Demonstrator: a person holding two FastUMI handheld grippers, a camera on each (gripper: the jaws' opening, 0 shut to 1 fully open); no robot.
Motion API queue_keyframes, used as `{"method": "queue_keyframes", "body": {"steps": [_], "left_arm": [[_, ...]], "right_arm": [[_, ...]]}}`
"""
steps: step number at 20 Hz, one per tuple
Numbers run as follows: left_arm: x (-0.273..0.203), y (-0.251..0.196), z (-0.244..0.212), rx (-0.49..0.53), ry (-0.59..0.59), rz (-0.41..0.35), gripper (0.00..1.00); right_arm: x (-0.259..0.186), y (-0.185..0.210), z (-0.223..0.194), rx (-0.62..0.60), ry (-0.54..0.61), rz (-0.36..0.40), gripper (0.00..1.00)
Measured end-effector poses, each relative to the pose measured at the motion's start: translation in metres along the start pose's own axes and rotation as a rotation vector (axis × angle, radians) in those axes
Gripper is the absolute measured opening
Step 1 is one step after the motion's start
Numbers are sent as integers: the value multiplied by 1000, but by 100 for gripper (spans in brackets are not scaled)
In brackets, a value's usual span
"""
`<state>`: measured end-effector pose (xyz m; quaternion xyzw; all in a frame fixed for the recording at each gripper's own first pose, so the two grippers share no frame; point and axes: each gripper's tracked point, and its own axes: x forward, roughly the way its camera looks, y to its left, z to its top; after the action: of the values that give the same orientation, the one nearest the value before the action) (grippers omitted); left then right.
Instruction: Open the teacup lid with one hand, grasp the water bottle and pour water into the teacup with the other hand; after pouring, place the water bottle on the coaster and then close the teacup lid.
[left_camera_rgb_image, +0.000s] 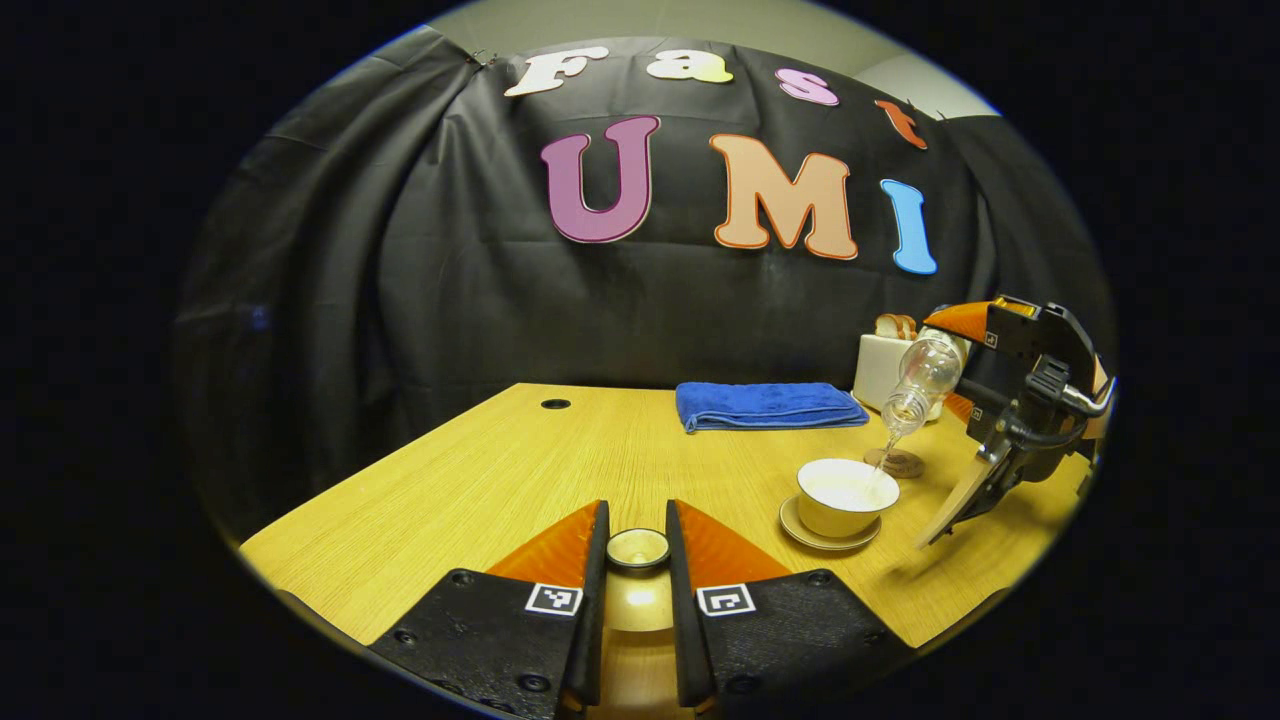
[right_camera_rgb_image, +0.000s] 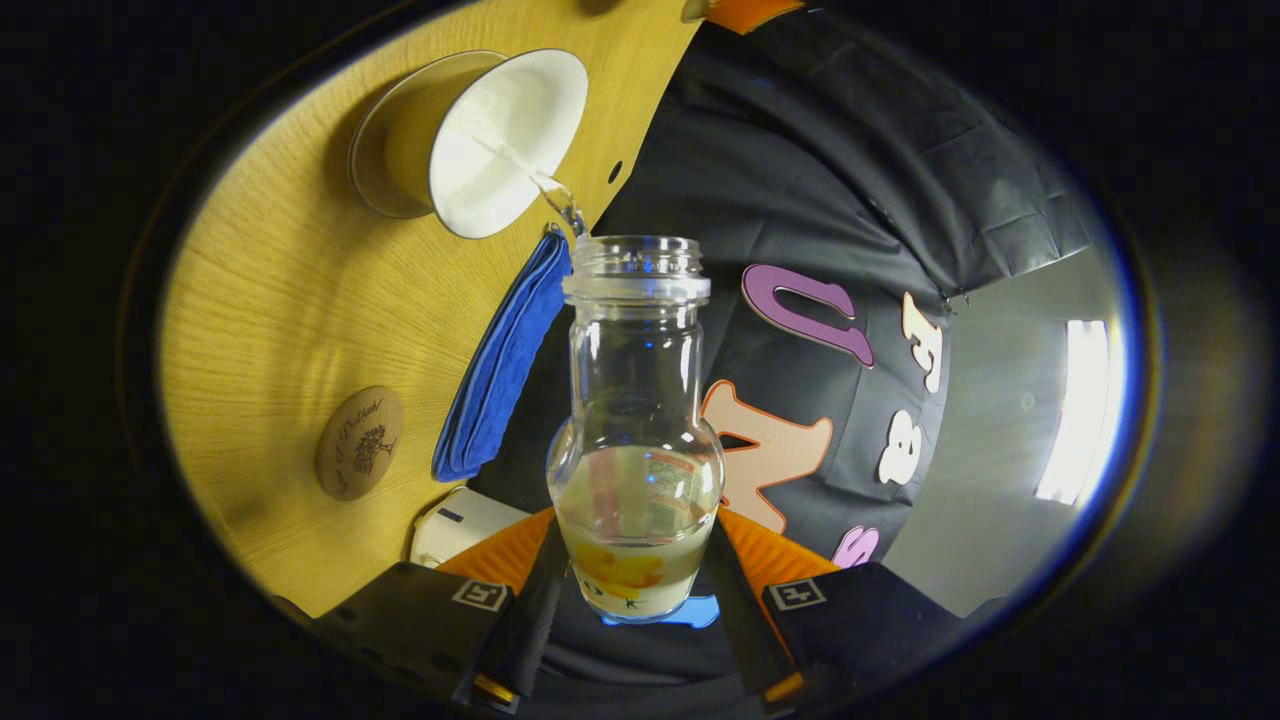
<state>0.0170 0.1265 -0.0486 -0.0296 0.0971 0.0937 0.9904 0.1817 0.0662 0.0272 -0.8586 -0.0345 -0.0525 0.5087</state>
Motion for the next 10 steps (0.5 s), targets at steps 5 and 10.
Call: {"method": "queue_keyframes", "body": {"steps": [5,10], "left_arm": [[0,0,0,0,1,0,27],[0,0,0,1,2,0,27]], "right_arm": [[0,-2,4,-32,-24,6,77],[2,-4,6,-67,-54,25,77]]}}
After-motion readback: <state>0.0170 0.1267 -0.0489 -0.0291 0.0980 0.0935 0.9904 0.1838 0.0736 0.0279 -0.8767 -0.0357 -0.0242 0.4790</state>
